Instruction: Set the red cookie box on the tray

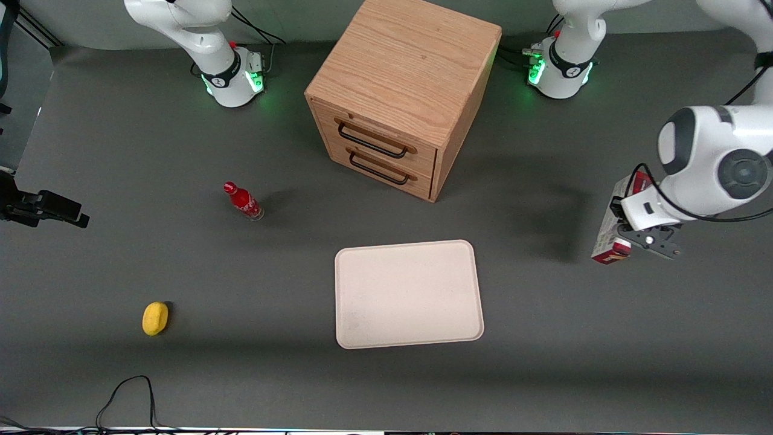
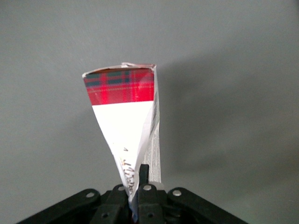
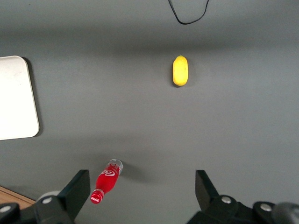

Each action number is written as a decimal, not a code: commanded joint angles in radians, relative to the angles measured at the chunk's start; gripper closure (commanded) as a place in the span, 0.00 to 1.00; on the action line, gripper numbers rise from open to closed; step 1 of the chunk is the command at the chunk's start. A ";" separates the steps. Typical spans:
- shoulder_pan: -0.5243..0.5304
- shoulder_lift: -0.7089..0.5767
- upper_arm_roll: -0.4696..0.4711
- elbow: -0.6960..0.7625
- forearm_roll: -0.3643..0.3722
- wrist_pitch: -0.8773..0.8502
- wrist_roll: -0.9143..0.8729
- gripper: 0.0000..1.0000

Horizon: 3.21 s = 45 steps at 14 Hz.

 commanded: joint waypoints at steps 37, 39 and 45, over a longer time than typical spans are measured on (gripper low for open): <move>-0.450 0.536 -0.045 0.668 0.127 0.068 -0.910 0.00; -0.370 0.372 -0.046 0.523 0.116 0.065 -0.789 0.00; -0.113 -0.011 -0.045 0.306 0.029 -0.137 -0.644 0.00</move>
